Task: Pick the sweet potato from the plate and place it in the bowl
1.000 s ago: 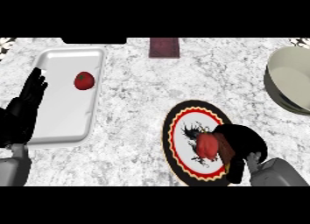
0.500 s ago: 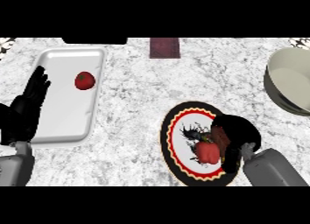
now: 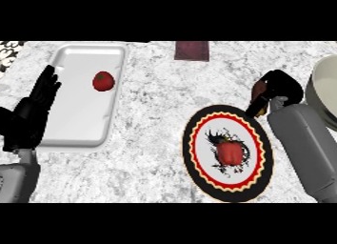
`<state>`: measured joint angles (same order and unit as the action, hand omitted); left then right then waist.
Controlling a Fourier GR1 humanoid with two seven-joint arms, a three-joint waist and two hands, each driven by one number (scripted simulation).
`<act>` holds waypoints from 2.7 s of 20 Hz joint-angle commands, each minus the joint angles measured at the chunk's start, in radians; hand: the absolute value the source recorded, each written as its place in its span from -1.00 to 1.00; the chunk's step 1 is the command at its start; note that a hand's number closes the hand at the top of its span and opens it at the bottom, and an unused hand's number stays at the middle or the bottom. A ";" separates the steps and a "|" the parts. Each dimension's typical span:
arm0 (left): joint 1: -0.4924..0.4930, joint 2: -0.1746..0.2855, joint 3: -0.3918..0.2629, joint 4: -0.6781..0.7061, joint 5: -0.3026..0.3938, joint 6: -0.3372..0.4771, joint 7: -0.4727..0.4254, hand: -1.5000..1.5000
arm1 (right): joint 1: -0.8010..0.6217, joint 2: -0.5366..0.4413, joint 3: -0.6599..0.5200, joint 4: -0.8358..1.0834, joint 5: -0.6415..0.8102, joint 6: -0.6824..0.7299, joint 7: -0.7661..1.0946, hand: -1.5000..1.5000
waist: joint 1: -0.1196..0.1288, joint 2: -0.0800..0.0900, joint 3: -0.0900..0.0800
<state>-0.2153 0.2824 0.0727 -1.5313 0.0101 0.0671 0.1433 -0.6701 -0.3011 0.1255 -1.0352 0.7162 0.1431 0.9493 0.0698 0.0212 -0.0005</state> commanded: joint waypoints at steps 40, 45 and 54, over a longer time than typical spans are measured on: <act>0.048 -0.043 0.011 -0.028 -0.054 0.022 0.014 0.00 | -0.190 -0.295 -0.409 0.489 0.276 -0.690 -0.356 1.00 | -0.051 -0.012 0.002; 0.035 -0.004 0.044 -0.058 -0.013 -0.019 0.042 0.00 | -0.204 -0.368 -0.463 0.645 0.239 -0.472 -0.255 1.00 | -0.043 -0.013 0.003; 0.066 -0.002 0.060 -0.030 -0.021 -0.029 0.017 0.00 | -0.152 -0.379 -0.633 0.659 0.023 -0.537 -0.599 -1.00 | -0.050 -0.013 0.003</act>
<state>-0.1602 0.2619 0.1183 -1.5668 -0.0176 0.0553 0.1524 -0.8471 -0.6742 -0.4341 -0.3732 0.8243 -0.3547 0.4698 0.0210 0.0085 0.0023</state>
